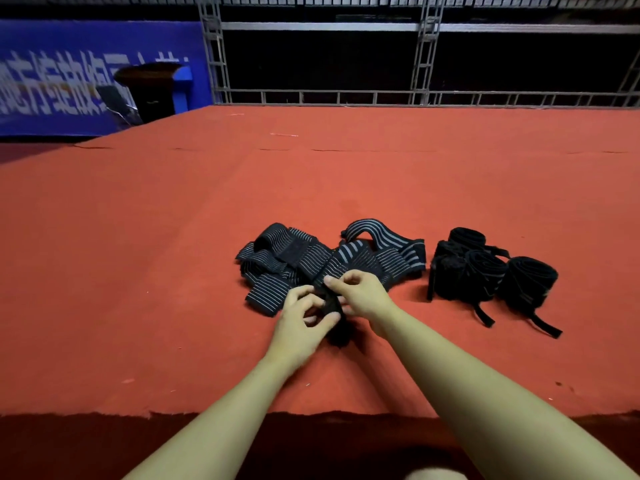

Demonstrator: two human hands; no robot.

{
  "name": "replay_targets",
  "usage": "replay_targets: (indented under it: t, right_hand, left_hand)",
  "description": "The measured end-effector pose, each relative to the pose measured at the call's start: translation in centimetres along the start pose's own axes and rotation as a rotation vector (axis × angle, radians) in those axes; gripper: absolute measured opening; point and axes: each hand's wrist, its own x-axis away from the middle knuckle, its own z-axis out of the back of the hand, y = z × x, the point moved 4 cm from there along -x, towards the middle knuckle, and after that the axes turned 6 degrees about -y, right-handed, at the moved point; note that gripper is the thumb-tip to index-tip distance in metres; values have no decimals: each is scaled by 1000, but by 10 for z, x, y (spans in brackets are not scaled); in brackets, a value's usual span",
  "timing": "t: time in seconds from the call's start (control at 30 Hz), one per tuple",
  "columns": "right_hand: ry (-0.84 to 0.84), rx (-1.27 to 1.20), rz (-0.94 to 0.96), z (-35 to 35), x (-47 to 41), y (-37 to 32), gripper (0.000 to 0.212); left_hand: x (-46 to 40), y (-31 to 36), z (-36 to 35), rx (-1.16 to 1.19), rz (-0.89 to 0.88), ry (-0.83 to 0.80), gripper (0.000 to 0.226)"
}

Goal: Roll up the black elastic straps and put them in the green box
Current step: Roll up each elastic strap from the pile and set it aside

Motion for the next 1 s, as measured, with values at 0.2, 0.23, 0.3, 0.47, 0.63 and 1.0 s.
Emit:
replay_targets:
  t: [0.2, 0.23, 0.3, 0.47, 0.63, 1.0]
  right_hand:
    - [-26, 18, 239, -3, 6, -5, 29]
    - [-39, 63, 277, -3, 7, -8, 30]
    - [-88, 129, 351, -7, 13, -16, 31]
    - [-220, 95, 335, -9, 18, -21, 22]
    - [-128, -133, 154, -1, 15, -18, 39]
    - [-138, 251, 169, 7, 1, -33, 40]
  left_hand:
    - [-10, 12, 17, 584, 266, 211, 34]
    - [-14, 12, 16, 628, 314, 210, 34]
    - [-21, 16, 14, 705, 375, 149, 34]
    - [-33, 17, 19, 748, 399, 202, 26]
    - [-41, 19, 33, 598, 307, 240, 27]
    - [-42, 18, 56, 478, 227, 179, 32]
